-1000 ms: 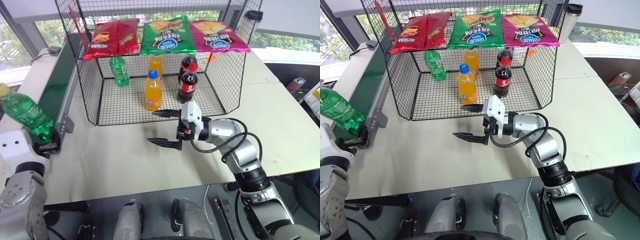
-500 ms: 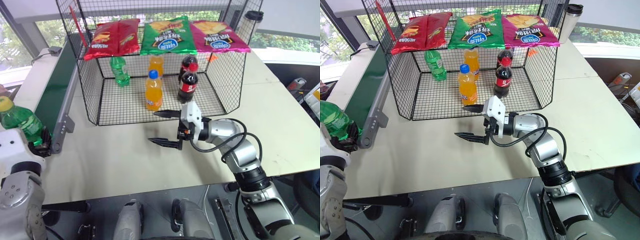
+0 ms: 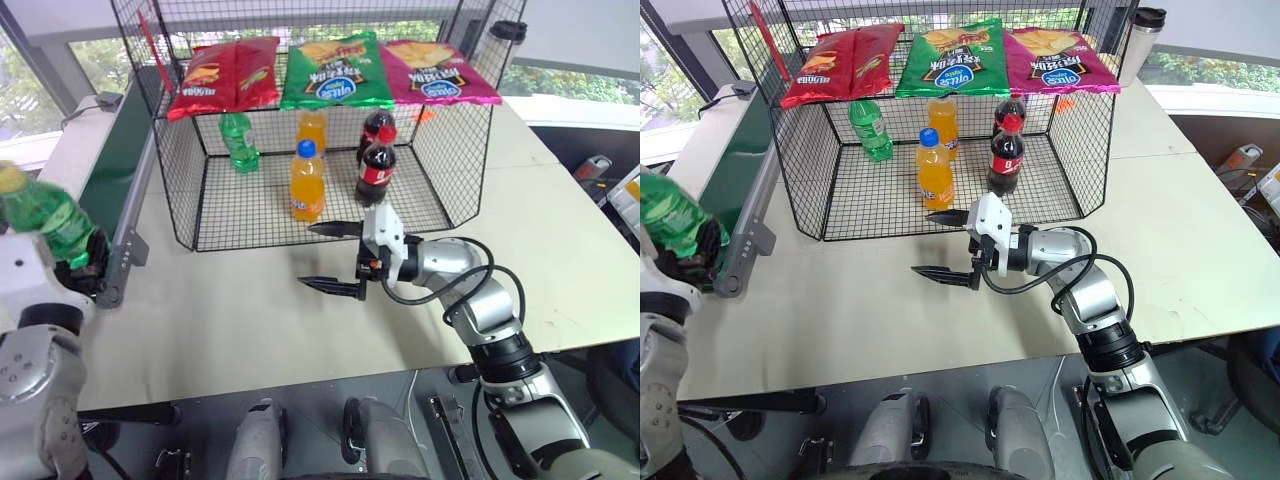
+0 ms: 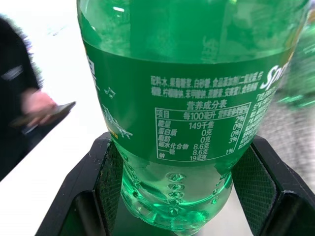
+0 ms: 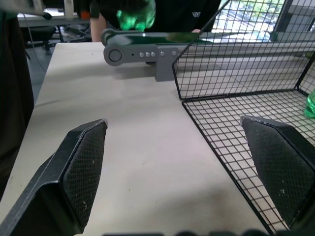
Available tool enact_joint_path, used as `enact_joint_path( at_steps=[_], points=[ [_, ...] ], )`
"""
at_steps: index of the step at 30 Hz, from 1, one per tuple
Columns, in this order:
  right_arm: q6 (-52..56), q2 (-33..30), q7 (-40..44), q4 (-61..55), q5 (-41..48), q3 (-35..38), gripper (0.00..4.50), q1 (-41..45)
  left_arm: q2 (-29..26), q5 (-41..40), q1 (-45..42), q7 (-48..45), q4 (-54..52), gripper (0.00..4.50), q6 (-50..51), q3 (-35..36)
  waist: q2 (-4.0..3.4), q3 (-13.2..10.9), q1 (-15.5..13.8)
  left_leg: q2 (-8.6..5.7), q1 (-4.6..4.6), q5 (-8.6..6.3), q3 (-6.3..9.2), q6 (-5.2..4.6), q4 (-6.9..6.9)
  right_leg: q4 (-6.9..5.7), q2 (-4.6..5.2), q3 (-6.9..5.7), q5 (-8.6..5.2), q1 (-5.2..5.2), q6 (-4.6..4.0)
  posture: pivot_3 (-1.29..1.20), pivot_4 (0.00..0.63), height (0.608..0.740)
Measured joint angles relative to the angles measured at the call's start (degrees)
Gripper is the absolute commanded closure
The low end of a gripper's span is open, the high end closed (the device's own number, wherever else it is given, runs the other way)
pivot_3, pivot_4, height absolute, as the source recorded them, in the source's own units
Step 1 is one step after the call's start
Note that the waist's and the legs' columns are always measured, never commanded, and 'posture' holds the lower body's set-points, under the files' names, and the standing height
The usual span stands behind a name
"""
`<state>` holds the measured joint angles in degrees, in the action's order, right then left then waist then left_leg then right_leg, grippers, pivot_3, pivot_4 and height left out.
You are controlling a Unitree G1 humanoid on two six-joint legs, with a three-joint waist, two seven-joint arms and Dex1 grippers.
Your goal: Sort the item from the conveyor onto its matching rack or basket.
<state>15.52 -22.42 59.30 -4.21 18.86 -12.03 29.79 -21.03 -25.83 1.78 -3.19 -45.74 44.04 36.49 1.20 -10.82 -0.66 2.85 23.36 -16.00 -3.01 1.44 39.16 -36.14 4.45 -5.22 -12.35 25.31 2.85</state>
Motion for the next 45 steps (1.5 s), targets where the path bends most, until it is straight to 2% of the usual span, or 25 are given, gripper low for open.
enact_joint_path(
  at_steps=[5, 9, 14, 21, 28, 39, 42, 43, 45],
  points=[
    [3.74, -1.47, -2.19, 0.06, -1.91, -0.16, 0.00, 0.12, -2.25, -3.51, -2.84, -1.49, -0.16, 1.94, 2.96, -3.69, 0.00, 0.00, -0.05, 0.00, -0.01, 0.00, 0.01, 0.00, 0.00, -0.02, -0.02, 0.00, 0.01, 0.00, 0.02, 0.00, 0.150, 0.740],
    [4.94, -1.99, -4.06, 1.16, -4.78, -1.14, 0.00, 0.44, -2.85, -3.39, -6.56, -2.22, 0.65, 1.94, 3.11, -10.33, 0.00, 0.00, -0.10, -0.01, 0.00, 0.00, -0.01, 0.00, 0.00, 0.00, -0.02, 0.01, 0.07, -0.01, 0.12, 0.00, 0.150, 0.740],
    [6.18, -2.52, -5.99, 1.90, -7.67, -2.28, 0.00, 0.91, -1.57, 0.88, -12.28, -2.37, 8.44, 1.94, 0.50, -21.22, 0.00, 0.00, -0.03, -0.02, 0.00, 0.00, -0.02, 0.00, 0.00, -0.01, -0.04, 0.00, 0.08, 0.01, 0.14, 0.00, 0.150, 0.740],
    [8.56, -2.40, -8.81, 2.15, -10.19, -2.52, 0.00, 1.27, 2.29, 8.46, -18.11, -2.62, 22.61, 1.94, -8.07, -30.81, 0.00, 0.00, -0.06, -0.02, 0.01, 0.00, -0.03, 0.00, -0.01, 0.00, -0.05, 0.00, 0.09, 0.01, 0.15, 0.00, 0.150, 0.740],
    [10.00, -1.64, -11.68, 2.22, -11.82, -3.05, 0.00, 1.49, 6.15, 13.12, -23.99, -3.23, 37.34, 1.94, -16.45, -33.70, 0.00, 0.00, -0.01, -0.02, 0.04, 0.00, -0.04, 0.00, -0.01, 0.00, -0.05, -0.01, 0.10, 0.03, 0.17, 0.00, 0.150, 0.740],
    [10.55, -1.75, -11.88, 2.20, -11.87, -3.09, 0.00, 1.59, 8.24, 16.93, -29.41, -4.05, 52.81, 1.94, -24.87, -33.62, 0.00, 0.00, -0.04, -0.02, 0.04, 0.00, -0.06, -0.01, -0.01, 0.00, -0.03, -0.02, 0.10, 0.02, 0.19, 0.00, 0.150, 0.740],
    [10.63, -1.77, -11.84, 2.19, -11.86, -3.09, 0.00, 1.59, 8.81, 17.41, -29.50, -4.09, 54.28, 0.40, -25.76, -33.63, 0.00, 0.00, -0.03, -0.01, 0.04, 0.00, -0.06, -0.01, -0.01, 0.00, -0.03, -0.03, 0.11, 0.03, 0.19, 0.00, 0.150, 0.740],
    [10.67, -1.77, -11.82, 2.19, -11.86, -3.09, 0.00, 1.59, 8.82, 17.50, -29.61, -4.08, 54.28, 0.04, -26.11, -33.62, 0.00, 0.00, -0.03, -0.01, 0.04, 0.00, -0.06, -0.01, -0.01, -0.01, -0.03, -0.03, 0.11, 0.02, 0.19, 0.00, 0.150, 0.740],
    [10.76, -1.77, -11.77, 2.19, -11.86, -3.09, 0.00, 1.59, 8.81, 17.78, -30.02, -4.08, 54.24, 0.04, -27.07, -33.48, 0.00, 0.00, -0.03, -0.01, 0.03, 0.00, -0.06, -0.01, -0.01, -0.01, -0.03, -0.03, 0.11, 0.01, 0.19, 0.00, 0.150, 0.740]
  ],
)
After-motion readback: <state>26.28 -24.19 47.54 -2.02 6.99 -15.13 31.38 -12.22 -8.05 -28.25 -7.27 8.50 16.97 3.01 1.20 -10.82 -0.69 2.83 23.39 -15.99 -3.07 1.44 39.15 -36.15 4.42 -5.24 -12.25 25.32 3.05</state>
